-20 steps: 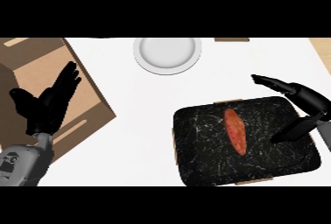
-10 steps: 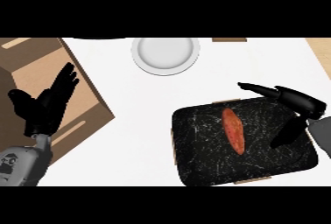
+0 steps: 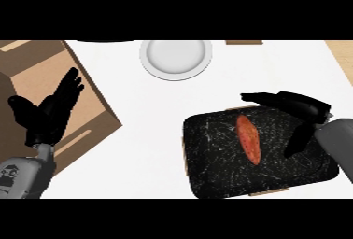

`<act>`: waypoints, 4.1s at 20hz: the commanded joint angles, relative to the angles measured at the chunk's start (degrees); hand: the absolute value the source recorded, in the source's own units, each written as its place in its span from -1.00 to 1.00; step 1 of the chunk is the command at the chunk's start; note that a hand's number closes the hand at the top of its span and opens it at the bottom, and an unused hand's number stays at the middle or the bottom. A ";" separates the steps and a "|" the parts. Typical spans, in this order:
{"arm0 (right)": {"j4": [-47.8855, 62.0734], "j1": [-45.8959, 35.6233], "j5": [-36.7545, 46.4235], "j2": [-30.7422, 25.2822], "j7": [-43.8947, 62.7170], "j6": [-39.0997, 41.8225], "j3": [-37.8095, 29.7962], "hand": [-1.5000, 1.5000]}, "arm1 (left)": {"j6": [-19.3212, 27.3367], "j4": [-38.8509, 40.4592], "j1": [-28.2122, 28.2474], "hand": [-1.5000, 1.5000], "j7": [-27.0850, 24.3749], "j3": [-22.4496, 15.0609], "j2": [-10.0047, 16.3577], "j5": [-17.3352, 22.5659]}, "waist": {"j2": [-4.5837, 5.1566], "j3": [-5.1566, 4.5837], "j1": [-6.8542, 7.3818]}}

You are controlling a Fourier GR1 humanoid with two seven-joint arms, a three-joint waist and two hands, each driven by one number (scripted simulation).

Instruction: Pick the sweet potato from the tray and place it in the plate

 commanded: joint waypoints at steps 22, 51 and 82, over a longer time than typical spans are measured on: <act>5.08 -1.05 15.48 8.60 2.50 -2.52 4.64 -1.00 | -3.17 1.71 4.10 0.00 0.05 2.18 -2.17 -2.64 | 0.74 -1.01 0.16; 0.73 -22.84 20.84 36.47 51.76 -38.59 6.55 1.00 | -4.18 2.89 -0.91 0.00 2.68 -1.88 -6.35 -6.29 | 1.52 -1.11 6.87; 43.27 -41.69 8.81 33.10 48.17 -56.53 -5.71 1.00 | -5.15 2.15 -1.53 0.00 3.10 1.79 -6.12 -6.99 | 2.99 -1.04 4.81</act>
